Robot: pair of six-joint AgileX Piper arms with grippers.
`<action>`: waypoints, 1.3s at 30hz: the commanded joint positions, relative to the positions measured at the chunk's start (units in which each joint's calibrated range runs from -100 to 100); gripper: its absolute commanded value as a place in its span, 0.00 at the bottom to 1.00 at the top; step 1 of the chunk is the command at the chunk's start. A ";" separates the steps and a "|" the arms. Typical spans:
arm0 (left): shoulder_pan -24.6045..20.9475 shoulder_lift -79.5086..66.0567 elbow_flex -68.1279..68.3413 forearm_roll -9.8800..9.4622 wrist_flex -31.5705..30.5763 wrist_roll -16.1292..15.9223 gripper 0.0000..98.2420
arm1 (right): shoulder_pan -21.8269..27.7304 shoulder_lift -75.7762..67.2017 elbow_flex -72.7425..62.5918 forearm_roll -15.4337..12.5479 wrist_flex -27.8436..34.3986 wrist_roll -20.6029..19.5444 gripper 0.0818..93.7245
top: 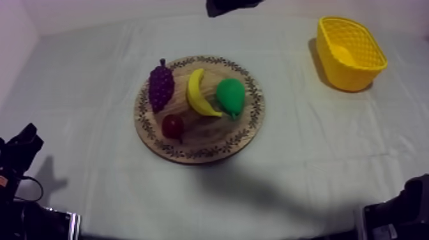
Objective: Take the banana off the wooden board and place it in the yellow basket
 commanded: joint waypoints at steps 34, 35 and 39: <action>-0.01 -0.05 -0.01 -0.03 -0.01 -0.02 0.00 | 2.12 10.76 -1.07 -5.10 -4.80 1.15 0.62; -0.01 -0.05 -0.01 -0.03 -0.01 -0.02 0.00 | 2.44 11.62 -0.96 -5.29 -5.63 1.19 0.62; -0.01 -0.05 -0.01 -0.03 -0.01 -0.02 0.00 | 3.44 15.47 -0.68 -5.73 -8.38 1.26 0.63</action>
